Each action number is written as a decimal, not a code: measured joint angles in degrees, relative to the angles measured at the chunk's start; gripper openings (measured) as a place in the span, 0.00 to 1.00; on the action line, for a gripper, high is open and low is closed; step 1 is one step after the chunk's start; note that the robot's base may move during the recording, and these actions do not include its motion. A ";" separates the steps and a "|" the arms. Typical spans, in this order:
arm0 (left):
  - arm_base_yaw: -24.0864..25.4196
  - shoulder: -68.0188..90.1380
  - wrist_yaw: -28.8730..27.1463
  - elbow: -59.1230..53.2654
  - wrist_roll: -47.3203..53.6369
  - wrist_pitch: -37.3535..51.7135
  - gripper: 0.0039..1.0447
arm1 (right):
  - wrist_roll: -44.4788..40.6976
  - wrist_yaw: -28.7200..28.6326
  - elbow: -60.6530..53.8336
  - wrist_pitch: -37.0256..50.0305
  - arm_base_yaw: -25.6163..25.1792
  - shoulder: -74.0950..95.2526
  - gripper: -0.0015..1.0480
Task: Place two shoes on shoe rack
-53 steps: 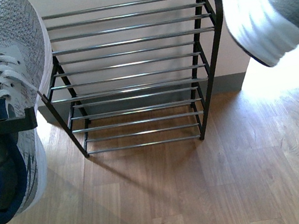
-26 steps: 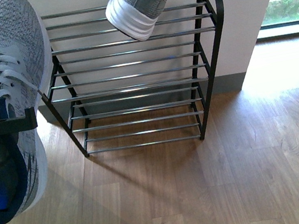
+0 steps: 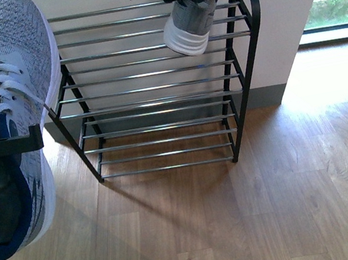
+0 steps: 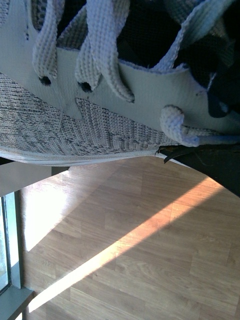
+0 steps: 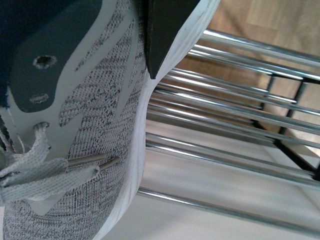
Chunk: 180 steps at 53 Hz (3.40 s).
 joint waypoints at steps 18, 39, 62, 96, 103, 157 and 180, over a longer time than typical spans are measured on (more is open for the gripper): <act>0.00 0.02 0.00 0.00 0.00 0.00 0.02 | -10.47 1.51 1.51 -1.05 -0.70 1.92 0.01; 0.00 0.00 0.00 0.00 0.00 0.00 0.02 | -10.43 0.74 2.60 -0.20 -2.21 2.43 0.41; 0.00 0.00 0.00 0.00 0.00 0.00 0.02 | -4.79 -8.13 -26.12 16.96 -0.15 -20.02 0.91; 0.02 0.00 0.00 0.00 0.00 0.00 0.02 | 5.07 -20.39 -90.73 43.41 -3.93 -78.86 0.91; 0.00 0.00 0.00 0.00 0.00 0.00 0.02 | 5.75 -20.39 -92.87 43.60 -4.70 -80.61 0.91; -0.04 0.00 0.02 0.00 0.00 0.00 0.02 | -0.59 -14.19 -127.12 47.12 -23.08 -114.12 0.02; -0.04 0.00 0.00 0.00 0.00 0.00 0.02 | -0.59 -14.49 -130.49 41.20 -24.11 -124.82 0.02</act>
